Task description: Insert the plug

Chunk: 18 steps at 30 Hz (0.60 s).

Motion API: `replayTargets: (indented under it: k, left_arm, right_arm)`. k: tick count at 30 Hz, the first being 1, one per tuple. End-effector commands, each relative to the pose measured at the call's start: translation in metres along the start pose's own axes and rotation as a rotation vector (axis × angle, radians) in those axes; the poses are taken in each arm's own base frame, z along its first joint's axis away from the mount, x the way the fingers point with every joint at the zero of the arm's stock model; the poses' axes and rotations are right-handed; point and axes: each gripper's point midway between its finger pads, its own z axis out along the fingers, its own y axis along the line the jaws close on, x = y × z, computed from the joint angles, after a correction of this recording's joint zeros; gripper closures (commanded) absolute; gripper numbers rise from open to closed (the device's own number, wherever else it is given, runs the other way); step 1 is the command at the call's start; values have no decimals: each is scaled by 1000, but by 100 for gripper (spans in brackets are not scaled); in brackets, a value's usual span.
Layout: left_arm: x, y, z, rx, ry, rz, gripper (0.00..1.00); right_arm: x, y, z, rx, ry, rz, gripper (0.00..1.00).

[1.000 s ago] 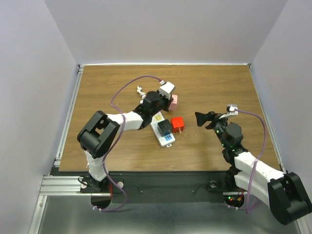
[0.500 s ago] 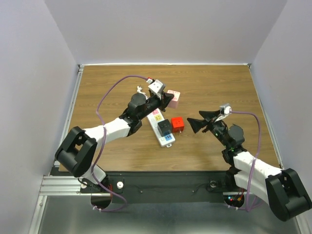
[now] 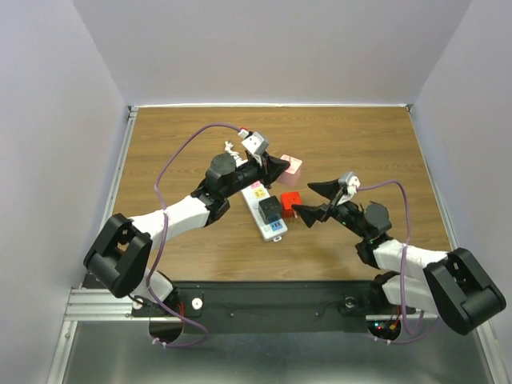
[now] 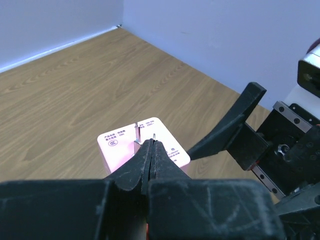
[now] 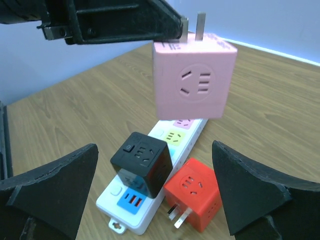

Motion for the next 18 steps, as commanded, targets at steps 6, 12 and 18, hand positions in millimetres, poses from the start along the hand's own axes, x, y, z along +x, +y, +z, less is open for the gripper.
replayTargets:
  k: [6, 12, 18]
  left_arm:
    - [-25, -22, -6, 91, -85, 10, 100]
    - [-23, -30, -9, 124, -82, 6, 100]
    - [-23, -34, -11, 138, -84, 9, 100]
  right_arm:
    - [-38, -16, 32, 43, -128, -146, 0]
    - [-36, -17, 44, 10, -143, -136, 0]
    - [-32, -13, 52, -33, -144, -117, 2]
